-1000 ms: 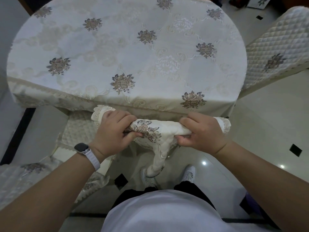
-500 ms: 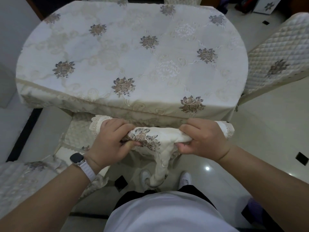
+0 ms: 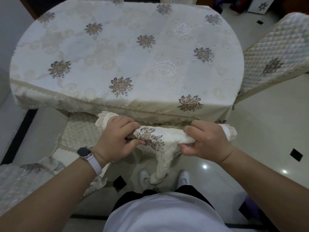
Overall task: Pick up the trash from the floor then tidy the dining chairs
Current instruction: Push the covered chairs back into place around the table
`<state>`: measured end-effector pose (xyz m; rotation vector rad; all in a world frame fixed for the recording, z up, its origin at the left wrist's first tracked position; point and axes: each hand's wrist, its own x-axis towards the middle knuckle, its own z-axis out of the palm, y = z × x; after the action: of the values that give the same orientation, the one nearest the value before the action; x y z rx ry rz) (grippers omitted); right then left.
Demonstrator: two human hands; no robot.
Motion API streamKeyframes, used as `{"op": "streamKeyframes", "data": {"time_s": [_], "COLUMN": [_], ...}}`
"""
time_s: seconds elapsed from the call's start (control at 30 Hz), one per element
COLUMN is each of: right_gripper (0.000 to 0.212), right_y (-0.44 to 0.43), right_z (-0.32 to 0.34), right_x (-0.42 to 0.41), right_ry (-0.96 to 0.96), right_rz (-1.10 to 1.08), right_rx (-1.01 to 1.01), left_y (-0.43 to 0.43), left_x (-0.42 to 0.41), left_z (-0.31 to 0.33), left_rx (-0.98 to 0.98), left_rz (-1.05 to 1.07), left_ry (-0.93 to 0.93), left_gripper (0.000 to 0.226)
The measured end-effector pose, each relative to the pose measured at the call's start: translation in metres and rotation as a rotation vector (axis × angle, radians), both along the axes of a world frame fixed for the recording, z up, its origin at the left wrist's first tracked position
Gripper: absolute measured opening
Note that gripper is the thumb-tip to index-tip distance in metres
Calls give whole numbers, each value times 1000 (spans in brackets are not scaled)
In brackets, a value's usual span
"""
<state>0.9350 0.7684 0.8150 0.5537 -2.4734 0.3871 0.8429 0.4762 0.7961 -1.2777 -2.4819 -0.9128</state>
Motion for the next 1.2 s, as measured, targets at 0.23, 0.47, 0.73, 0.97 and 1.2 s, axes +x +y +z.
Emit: {"op": "streamKeyframes", "data": {"time_s": [0.23, 0.47, 0.73, 0.97, 1.2], "right_gripper": [32, 40, 40, 34, 29], "right_y": [-4, -7, -17, -19, -17], "right_z": [-6, -9, -34, -46, -46], "right_x": [-3, 2, 33, 49, 49], "right_ry": [-28, -47, -124, -197, -272], "right_rz": [1, 0, 24, 60, 35], "right_rx": [-15, -19, 22, 31, 75], "left_y": [-5, -7, -15, -20, -18], "left_x": [-4, 2, 24, 46, 46], "left_z": [-2, -1, -17, -30, -32], "left_rx": [-35, -112, -259, -311, -315], "left_rz": [2, -33, -226, -198, -173], "left_ry": [5, -8, -24, -55, -32], "left_gripper": [49, 42, 39, 40, 43]}}
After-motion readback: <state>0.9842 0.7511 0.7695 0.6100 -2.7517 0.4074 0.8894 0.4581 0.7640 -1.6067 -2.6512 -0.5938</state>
